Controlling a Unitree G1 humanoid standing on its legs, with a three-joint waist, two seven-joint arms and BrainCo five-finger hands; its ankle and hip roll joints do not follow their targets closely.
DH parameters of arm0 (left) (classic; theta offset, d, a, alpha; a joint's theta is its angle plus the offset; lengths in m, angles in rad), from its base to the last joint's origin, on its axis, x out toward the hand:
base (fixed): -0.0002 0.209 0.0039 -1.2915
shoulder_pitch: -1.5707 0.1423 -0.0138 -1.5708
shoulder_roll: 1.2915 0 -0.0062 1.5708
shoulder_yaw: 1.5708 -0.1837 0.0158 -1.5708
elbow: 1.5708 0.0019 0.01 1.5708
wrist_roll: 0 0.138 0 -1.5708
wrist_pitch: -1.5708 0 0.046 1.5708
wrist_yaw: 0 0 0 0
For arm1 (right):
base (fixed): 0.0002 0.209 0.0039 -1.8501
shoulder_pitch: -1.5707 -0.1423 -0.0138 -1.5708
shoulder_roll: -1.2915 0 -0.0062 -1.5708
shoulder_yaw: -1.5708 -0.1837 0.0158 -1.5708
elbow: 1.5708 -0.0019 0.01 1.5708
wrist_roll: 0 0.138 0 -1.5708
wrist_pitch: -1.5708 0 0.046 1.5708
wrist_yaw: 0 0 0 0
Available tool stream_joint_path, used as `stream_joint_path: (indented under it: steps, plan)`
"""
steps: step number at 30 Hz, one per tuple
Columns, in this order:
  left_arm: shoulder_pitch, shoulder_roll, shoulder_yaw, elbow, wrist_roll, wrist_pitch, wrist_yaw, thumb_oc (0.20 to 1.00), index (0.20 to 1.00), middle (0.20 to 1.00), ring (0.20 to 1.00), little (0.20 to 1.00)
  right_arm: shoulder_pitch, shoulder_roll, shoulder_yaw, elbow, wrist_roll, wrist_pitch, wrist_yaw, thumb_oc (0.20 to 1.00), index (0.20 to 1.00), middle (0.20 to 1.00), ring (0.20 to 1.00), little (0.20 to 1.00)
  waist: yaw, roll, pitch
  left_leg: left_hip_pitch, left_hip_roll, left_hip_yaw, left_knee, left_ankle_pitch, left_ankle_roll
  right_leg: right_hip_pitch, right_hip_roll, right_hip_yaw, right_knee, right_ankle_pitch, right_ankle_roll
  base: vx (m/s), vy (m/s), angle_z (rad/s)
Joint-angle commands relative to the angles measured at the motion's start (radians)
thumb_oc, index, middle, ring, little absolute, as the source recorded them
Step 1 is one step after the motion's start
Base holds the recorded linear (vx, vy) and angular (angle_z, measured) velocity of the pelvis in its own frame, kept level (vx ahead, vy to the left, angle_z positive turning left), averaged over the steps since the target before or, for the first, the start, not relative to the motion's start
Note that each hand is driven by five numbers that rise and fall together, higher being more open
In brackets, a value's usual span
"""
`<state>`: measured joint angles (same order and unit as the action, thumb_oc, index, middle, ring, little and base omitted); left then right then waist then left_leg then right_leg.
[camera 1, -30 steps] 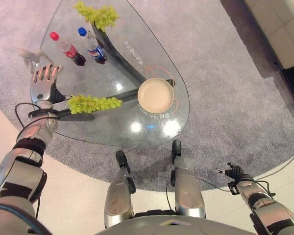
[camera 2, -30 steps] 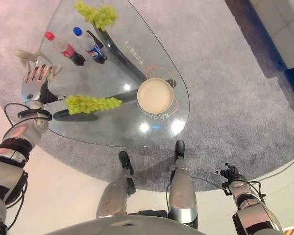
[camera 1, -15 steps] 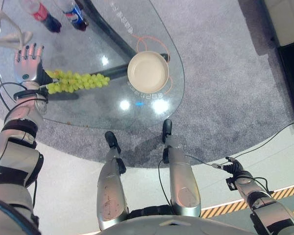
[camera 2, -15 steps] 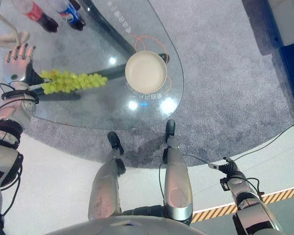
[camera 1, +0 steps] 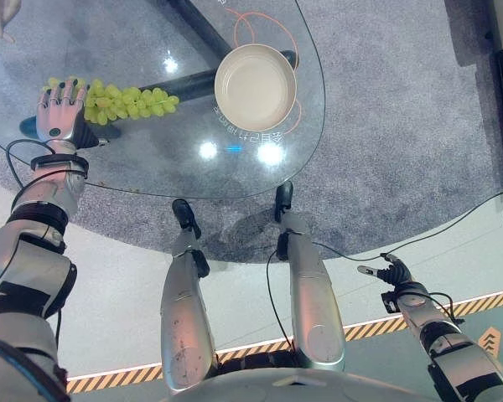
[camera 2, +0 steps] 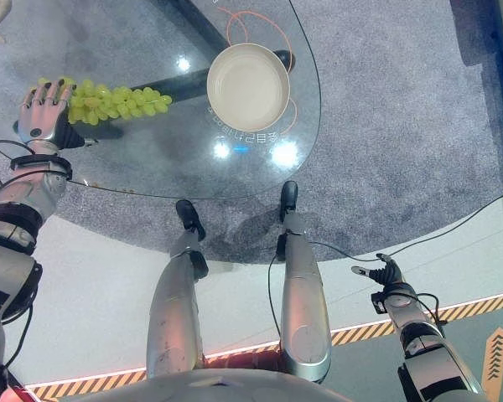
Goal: Pick up fruits into the plate
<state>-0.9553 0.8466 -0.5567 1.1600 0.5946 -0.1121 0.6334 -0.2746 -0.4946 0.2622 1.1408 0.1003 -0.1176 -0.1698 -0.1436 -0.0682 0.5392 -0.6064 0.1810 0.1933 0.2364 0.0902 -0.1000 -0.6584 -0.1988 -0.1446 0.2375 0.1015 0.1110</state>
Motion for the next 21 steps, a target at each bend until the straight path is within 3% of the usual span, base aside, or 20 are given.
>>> stream_joint_path:
  steps: [1, 6, 14, 18, 19, 20, 21]
  plan:
    - [-0.044, 0.102, -0.002, 0.013, 0.056, 0.005, 0.076, 1.0, 1.0, 1.0, 1.0, 1.0, 0.049, -0.053, 0.038, -0.019, 0.047, -0.008, -0.02, 1.0, 1.0, 1.0, 1.0, 1.0, -0.006, -0.034, -0.019, -0.09, -0.073, 0.027, 0.162, -0.141, 0.027, -0.045, 0.079, -0.016, 0.079, -0.072, -0.03, 0.0, 0.0, 0.0]
    - [-0.079, 0.109, -0.007, 0.009, 0.128, 0.044, 0.154, 1.0, 1.0, 1.0, 1.0, 1.0, 0.056, -0.052, 0.044, -0.029, 0.043, -0.01, -0.017, 1.0, 1.0, 1.0, 1.0, 1.0, -0.014, -0.036, -0.019, -0.124, -0.072, 0.025, 0.19, -0.149, 0.027, -0.076, 0.077, -0.012, 0.09, -0.067, -0.032, 0.02, 0.01, -0.01]
    - [-0.12, 0.1, -0.02, 0.066, 0.131, 0.135, 0.178, 1.0, 1.0, 1.0, 1.0, 1.0, 0.067, -0.057, 0.053, -0.039, 0.04, -0.018, -0.032, 1.0, 1.0, 1.0, 1.0, 1.0, -0.035, -0.028, -0.019, -0.147, -0.07, 0.032, 0.191, -0.143, 0.024, -0.106, 0.074, 0.0, 0.088, -0.057, -0.03, 0.0, 0.024, -0.01]
    - [-0.121, 0.099, -0.026, 0.076, 0.142, 0.133, 0.144, 1.0, 1.0, 1.0, 1.0, 1.0, 0.073, -0.073, 0.053, -0.049, 0.035, -0.036, -0.062, 1.0, 1.0, 1.0, 1.0, 1.0, -0.045, -0.024, -0.019, -0.158, -0.069, 0.037, 0.187, -0.139, 0.022, -0.121, 0.077, 0.005, 0.088, -0.056, -0.032, 0.02, 0.051, -0.02]
    - [-0.121, 0.101, -0.034, 0.08, 0.138, 0.121, 0.118, 1.0, 1.0, 1.0, 1.0, 1.0, 0.079, -0.081, 0.052, -0.051, 0.042, -0.036, -0.073, 1.0, 1.0, 1.0, 1.0, 1.0, -0.043, -0.019, -0.019, -0.148, -0.065, 0.027, 0.199, -0.173, 0.012, -0.11, 0.083, 0.009, 0.1, -0.087, -0.024, 0.06, 0.048, -0.02]
    - [-0.126, 0.102, -0.04, 0.084, 0.134, 0.114, 0.096, 1.0, 1.0, 1.0, 1.0, 1.0, 0.077, -0.087, 0.049, -0.052, 0.046, -0.036, -0.079, 1.0, 1.0, 1.0, 1.0, 1.0, -0.045, -0.018, -0.019, -0.153, -0.065, 0.029, 0.201, -0.172, 0.012, -0.115, 0.084, 0.01, 0.102, -0.087, -0.024, -0.01, 0.037, -0.03]
    - [-0.134, 0.104, -0.044, 0.085, 0.131, 0.108, 0.084, 1.0, 1.0, 1.0, 1.0, 1.0, 0.072, -0.091, 0.045, -0.052, 0.049, -0.037, -0.083, 1.0, 1.0, 1.0, 1.0, 1.0, -0.049, -0.021, -0.019, -0.173, -0.069, 0.04, 0.191, -0.138, 0.021, -0.134, 0.08, 0.007, 0.091, -0.057, -0.033, -0.07, 0.02, -0.02]
